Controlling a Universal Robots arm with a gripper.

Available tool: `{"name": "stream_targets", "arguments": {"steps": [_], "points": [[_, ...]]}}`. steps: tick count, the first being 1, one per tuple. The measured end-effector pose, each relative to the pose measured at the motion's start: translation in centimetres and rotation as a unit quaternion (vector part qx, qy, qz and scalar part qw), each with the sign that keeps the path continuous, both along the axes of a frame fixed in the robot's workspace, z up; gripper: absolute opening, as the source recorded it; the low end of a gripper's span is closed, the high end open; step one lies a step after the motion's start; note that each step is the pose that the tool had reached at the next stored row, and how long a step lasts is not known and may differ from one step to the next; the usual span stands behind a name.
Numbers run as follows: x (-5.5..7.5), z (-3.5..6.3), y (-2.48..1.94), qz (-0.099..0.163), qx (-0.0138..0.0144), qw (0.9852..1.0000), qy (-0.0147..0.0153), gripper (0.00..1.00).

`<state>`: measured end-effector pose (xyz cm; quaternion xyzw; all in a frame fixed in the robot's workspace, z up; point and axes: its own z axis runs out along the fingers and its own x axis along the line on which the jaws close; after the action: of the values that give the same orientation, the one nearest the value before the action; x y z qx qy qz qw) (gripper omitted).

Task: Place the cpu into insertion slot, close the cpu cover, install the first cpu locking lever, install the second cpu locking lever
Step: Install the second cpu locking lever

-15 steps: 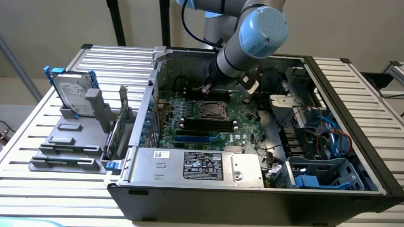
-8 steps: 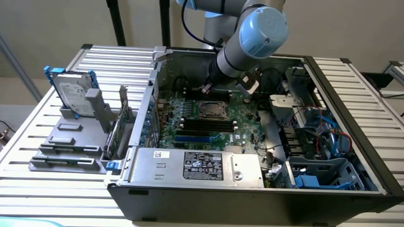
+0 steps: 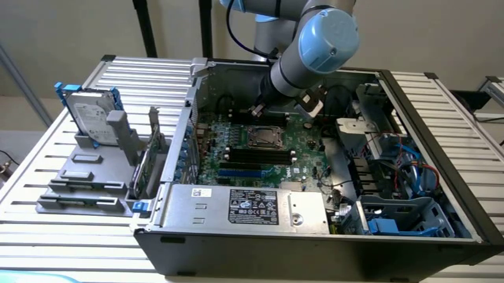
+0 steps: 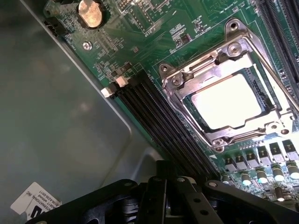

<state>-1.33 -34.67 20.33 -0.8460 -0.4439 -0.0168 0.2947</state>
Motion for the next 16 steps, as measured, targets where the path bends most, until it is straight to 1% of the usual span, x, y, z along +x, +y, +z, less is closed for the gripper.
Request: {"name": "stream_targets", "arguments": {"steps": [16], "points": [[0.0, 0.0, 0.0, 0.0, 0.0043, 1.0, 0.0, 0.11]]}}
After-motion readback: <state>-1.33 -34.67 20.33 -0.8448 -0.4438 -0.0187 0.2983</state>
